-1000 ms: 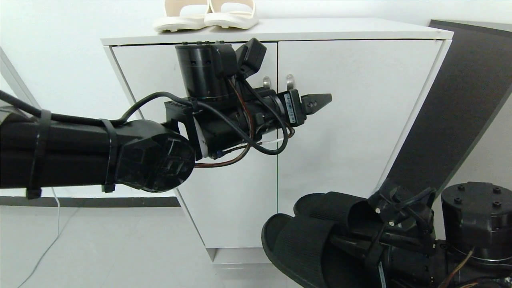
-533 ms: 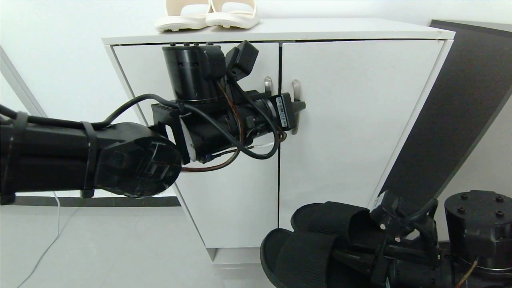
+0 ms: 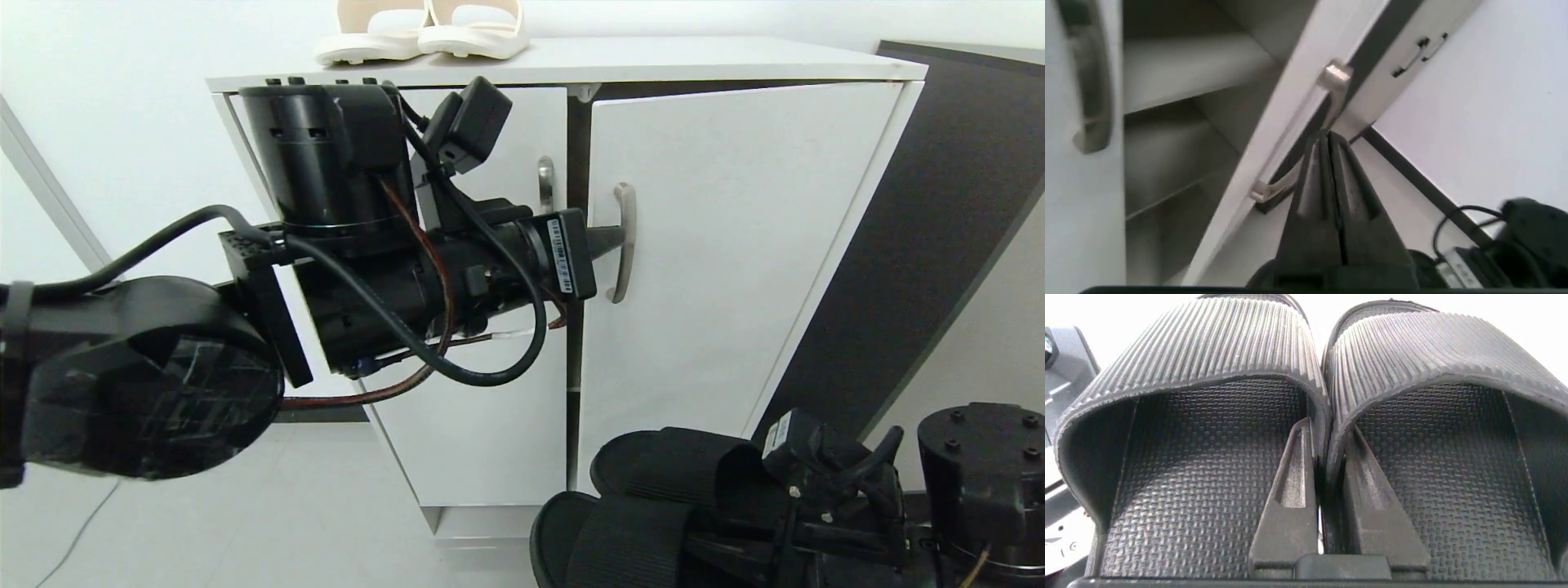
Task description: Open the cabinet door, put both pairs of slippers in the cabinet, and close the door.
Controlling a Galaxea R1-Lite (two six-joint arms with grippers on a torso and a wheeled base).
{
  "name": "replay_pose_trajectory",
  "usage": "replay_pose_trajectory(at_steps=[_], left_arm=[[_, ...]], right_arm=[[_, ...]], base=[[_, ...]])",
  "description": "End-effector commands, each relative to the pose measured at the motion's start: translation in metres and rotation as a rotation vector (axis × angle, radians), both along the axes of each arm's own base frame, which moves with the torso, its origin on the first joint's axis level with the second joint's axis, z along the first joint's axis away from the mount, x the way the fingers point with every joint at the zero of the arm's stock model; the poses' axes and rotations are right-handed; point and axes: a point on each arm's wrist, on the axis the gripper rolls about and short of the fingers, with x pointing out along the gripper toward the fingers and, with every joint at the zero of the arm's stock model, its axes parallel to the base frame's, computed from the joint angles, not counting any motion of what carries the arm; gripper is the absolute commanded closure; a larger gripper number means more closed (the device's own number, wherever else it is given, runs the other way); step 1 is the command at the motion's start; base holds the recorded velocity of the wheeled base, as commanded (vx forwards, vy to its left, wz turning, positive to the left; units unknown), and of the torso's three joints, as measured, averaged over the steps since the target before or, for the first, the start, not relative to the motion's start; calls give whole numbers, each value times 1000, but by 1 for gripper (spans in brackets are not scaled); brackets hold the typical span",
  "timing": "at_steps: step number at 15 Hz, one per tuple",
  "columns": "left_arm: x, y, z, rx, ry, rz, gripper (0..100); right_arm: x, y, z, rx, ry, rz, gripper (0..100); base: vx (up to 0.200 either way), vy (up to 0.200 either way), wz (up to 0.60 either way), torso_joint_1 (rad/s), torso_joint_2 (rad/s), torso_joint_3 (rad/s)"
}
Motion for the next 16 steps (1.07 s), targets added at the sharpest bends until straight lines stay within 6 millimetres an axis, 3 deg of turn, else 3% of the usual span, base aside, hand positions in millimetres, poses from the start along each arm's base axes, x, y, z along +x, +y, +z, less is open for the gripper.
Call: replay_pose_trajectory(at_steps=[1, 5, 12, 16], left_arm=[[-18, 7, 7, -12, -15, -22, 100], [-20, 18, 8, -15, -16, -1, 100], [11, 35, 1, -3, 3, 44, 100], [33, 24, 3, -8, -2, 51, 100]], right_arm=[[-2, -1, -2, 1, 9, 22, 100], [-3, -1, -2, 4, 17, 43, 100], [-9, 1, -2, 4, 17, 70, 100], [-11, 0, -7, -12, 31, 78, 100]], base=[[0, 0, 0, 0, 0, 0], [0, 0, 0, 0, 0, 0], [0, 0, 0, 0, 0, 0], [0, 0, 0, 0, 0, 0]])
